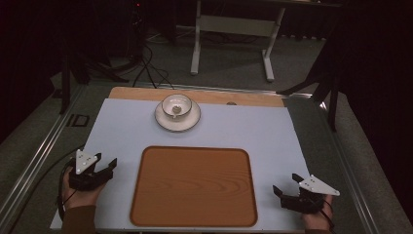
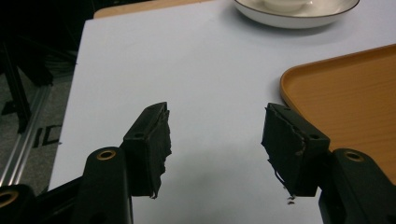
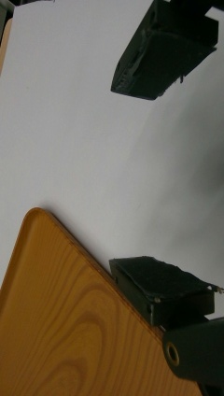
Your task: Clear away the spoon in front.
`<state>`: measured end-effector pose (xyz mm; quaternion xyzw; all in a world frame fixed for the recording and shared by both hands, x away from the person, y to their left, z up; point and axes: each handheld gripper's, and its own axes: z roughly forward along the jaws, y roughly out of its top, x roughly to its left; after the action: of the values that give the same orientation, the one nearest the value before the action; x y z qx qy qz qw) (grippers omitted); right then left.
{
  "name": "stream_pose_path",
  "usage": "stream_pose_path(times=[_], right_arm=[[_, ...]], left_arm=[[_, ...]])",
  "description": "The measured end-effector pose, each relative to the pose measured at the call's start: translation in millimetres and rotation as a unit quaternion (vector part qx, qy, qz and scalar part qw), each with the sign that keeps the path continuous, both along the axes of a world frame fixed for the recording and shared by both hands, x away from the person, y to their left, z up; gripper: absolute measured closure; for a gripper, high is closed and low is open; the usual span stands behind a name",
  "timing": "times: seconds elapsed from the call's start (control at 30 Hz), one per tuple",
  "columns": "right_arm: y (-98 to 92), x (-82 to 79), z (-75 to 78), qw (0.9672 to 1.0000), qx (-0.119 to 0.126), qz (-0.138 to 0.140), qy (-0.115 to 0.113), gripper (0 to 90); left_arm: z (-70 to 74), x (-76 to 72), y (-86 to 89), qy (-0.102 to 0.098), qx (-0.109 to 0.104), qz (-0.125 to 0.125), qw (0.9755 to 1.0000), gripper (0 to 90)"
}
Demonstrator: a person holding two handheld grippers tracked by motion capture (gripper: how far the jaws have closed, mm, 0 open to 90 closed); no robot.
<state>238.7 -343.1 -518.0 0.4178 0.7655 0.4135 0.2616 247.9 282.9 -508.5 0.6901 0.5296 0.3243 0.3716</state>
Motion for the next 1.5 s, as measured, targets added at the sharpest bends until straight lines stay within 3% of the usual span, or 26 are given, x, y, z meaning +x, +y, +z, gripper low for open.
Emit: stream_pose_path(times=[0.77, 1.2, 1.5], right_arm=[[-0.3, -0.4, 0.1, 1.0000, -0.003, -0.004, -0.006, 13.3], [0.3, -1.0, 0.3, 0.9999, -0.001, -0.006, -0.009, 13.3], [0.8, -0.9, 0.0, 0.9999, 0.000, -0.006, -0.009, 13.3]], left_arm=[[7.3, 3.3, -6.0, -0.008, -0.003, -0.006, 0.9999, 40.4], [25.5, 8.1, -8.0, -0.024, 0.003, -0.018, 0.9996, 40.8], [40.1, 17.9, -19.7, -0.038, 0.011, -0.040, 0.9984, 40.8]])
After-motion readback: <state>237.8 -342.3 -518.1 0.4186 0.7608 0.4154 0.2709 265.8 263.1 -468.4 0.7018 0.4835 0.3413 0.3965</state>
